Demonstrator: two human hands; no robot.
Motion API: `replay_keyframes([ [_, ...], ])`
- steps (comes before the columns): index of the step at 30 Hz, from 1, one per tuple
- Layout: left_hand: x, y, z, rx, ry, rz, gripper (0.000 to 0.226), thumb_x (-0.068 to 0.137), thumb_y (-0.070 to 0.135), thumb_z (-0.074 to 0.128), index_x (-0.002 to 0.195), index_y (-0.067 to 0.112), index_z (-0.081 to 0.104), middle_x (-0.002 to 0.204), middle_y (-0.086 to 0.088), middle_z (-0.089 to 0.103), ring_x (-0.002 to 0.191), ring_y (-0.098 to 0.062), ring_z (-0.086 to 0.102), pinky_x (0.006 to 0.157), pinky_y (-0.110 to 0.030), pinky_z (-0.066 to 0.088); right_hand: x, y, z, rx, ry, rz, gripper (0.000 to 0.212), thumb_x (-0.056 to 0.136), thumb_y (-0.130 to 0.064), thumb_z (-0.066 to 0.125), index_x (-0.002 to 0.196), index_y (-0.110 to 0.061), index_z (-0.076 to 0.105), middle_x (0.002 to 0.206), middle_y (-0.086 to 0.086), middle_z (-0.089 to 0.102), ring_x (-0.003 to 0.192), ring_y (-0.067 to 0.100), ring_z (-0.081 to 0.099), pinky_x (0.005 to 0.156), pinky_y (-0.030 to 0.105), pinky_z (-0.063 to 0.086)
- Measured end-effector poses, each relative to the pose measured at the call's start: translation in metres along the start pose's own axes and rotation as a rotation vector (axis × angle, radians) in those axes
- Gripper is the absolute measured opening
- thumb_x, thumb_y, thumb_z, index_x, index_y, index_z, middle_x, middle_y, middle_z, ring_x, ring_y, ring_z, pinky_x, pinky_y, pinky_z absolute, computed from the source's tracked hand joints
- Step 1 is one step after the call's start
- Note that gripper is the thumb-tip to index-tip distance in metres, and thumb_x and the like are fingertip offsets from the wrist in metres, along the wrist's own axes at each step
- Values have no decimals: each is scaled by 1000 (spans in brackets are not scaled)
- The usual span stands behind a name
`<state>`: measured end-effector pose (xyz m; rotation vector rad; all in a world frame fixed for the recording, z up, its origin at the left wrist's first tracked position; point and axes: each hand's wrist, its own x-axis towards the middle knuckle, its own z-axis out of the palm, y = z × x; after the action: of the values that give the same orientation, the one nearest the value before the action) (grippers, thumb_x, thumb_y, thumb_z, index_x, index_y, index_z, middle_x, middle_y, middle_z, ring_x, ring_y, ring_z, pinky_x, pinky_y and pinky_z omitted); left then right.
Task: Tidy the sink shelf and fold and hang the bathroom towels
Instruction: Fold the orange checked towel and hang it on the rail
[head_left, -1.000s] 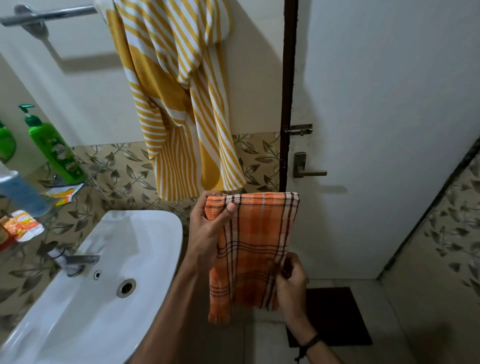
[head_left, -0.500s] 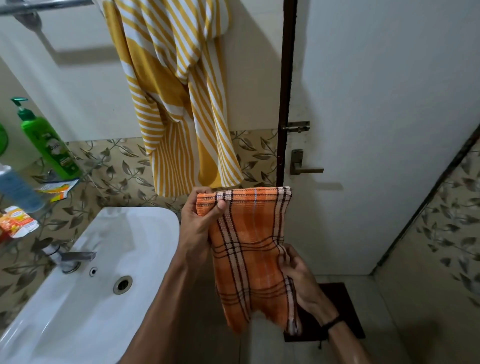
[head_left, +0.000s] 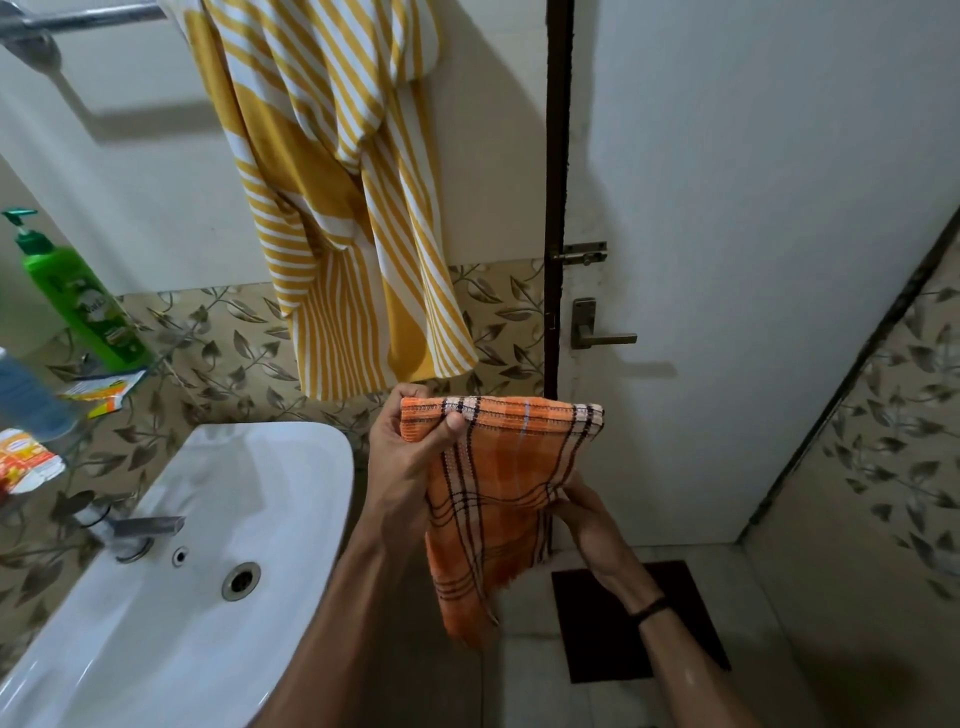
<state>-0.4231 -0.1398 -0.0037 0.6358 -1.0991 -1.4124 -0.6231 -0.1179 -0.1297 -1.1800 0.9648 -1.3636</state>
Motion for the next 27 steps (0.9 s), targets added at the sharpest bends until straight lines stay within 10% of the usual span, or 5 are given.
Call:
replay_keyframes([
  [9, 6, 20, -3, 176, 60, 156, 32, 77, 9, 84, 84, 20, 55, 80, 0, 63, 72, -16, 65, 63, -27, 61, 3, -19, 7, -27, 107, -95, 41, 84, -3, 68, 107, -36, 77, 106, -12, 77, 103, 8, 71, 87, 22, 55],
  [18, 25, 32, 3, 343, 120, 339, 32, 75, 21, 83, 81, 25, 52, 75, 9, 62, 70, -9, 61, 64, -23, 57, 20, -50, 14, 93, -36, -54, 89, 74, -6, 81, 148, -23, 35, 134, 5, 63, 123, 28, 62, 99, 50, 54],
  [24, 28, 34, -27, 274, -113, -57, 80, 62, 49, 91, 128, 20, 56, 118, -9, 71, 107, -29, 70, 93, -47, 59, 33, -61, 27, 224, 81, -49, 41, 72, -25, 87, 111, -18, 76, 119, 15, 72, 116, 42, 64, 103, 64, 46],
  [27, 16, 14, -39, 454, -101, -198, 59, 70, 31, 89, 121, 12, 65, 115, -12, 75, 111, -37, 69, 100, -58, 52, 39, -72, 26, 254, 52, -77, 52, 72, -36, 87, 118, -16, 73, 126, 15, 69, 121, 41, 62, 103, 56, 48],
])
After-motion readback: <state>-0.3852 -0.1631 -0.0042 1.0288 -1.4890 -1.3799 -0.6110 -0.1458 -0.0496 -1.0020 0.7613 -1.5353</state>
